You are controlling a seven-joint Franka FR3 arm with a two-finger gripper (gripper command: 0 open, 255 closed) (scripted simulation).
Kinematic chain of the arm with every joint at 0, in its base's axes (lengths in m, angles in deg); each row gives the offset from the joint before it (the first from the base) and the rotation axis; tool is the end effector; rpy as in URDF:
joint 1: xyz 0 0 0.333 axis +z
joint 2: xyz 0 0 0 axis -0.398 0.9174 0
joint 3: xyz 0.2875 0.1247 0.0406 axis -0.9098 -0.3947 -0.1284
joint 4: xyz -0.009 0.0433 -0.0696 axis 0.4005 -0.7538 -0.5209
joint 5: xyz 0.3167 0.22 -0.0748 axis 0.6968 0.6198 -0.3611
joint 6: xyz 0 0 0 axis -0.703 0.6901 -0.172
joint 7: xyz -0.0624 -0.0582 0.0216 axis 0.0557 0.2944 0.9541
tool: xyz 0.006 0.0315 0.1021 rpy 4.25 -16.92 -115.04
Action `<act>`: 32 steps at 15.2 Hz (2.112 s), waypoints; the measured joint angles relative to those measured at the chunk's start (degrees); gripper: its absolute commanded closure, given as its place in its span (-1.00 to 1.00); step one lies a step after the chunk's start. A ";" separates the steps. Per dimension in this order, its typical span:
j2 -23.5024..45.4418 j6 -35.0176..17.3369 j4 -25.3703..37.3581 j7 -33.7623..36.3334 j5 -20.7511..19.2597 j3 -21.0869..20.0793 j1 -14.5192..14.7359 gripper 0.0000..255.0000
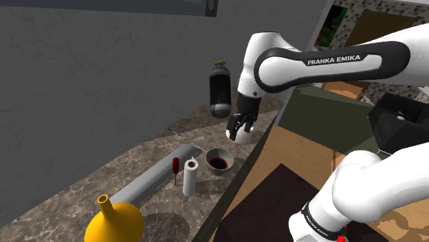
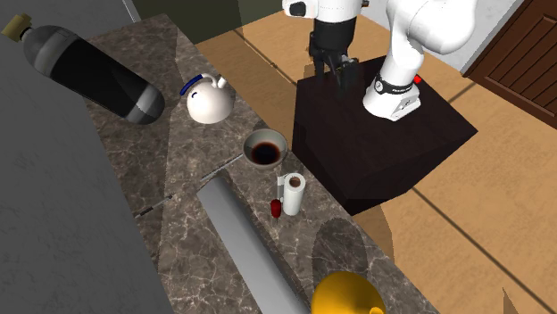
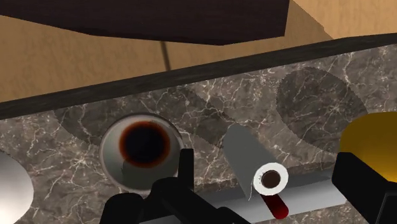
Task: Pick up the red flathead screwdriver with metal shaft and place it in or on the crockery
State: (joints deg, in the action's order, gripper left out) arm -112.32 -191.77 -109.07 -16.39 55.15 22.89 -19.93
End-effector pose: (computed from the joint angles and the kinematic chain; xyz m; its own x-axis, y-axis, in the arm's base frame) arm 0.3701 0.0965 0.4586 0.9953 0.0434 -0.0863 0.0360 -0.9956 -0.0862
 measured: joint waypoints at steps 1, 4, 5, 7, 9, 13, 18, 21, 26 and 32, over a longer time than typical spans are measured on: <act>2.25 -2.21 0.30 0.59 -0.05 -0.71 0.02 -1.00; 8.39 -7.96 1.51 3.30 -0.22 -3.21 0.37 -1.00; 10.45 -9.57 2.18 3.88 -0.63 -3.69 0.23 -1.00; 14.41 -12.72 3.47 6.21 -1.24 -5.35 0.55 -1.00; 19.14 -15.87 5.45 8.55 -2.53 -6.73 0.62 -1.00; 27.80 -21.61 8.87 13.35 -6.13 -8.60 0.99 -1.00; 40.47 -26.42 16.83 20.13 -12.99 -8.82 2.52 -1.00; 47.65 -27.78 22.57 23.94 -16.91 -7.89 4.41 -1.00; 54.63 -29.70 27.62 27.18 -20.35 -6.37 6.62 -1.00; 58.37 -32.70 28.26 28.05 -21.78 -5.39 7.32 -1.00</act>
State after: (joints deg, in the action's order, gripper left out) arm -53.94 -224.47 -80.80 11.67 33.37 17.50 -12.61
